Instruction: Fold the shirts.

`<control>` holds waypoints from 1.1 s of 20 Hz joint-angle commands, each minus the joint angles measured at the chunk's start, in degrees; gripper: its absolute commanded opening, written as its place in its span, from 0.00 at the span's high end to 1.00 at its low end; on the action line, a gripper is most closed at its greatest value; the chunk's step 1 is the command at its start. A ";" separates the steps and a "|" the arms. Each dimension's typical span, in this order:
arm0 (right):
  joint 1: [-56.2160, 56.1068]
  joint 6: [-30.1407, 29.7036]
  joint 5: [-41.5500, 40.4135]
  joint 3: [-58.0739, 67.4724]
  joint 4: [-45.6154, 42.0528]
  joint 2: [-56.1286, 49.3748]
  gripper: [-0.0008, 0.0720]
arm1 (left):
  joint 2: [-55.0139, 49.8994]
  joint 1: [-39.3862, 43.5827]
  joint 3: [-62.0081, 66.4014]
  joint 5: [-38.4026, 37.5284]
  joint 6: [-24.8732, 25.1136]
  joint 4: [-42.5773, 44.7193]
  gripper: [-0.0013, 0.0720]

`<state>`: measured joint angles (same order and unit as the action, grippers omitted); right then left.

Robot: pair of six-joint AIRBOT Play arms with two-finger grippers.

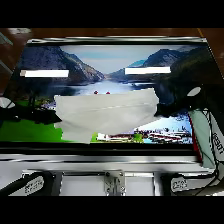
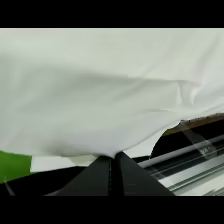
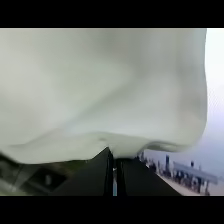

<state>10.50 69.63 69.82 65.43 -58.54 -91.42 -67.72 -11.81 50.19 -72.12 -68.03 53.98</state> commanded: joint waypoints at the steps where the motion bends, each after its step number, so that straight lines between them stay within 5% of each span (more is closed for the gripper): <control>1: -3.91 5.84 -10.80 7.76 -3.52 -1.40 0.91 | -5.14 -0.07 9.86 0.04 -0.13 0.02 0.93; 12: -3.82 11.41 -14.60 22.77 -3.04 -14.23 0.91 | -28.11 -3.52 29.03 0.81 -2.27 -0.68 0.93; 20: -3.82 12.28 -14.45 22.77 -2.36 -15.91 0.90 | -34.47 -1.33 30.21 11.34 -2.05 -8.20 0.93; 21: -3.82 12.26 -14.14 22.77 -1.88 -15.91 0.89 | -35.12 -0.83 30.21 11.34 -2.05 -8.20 0.92; 22: -3.80 12.26 -13.92 22.77 -1.77 -15.91 0.85 | -35.54 -0.57 30.21 11.30 -2.05 -8.17 0.78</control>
<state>6.72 81.56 55.40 88.09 -61.10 -107.07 -101.27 -13.43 80.16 -62.41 -70.08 47.11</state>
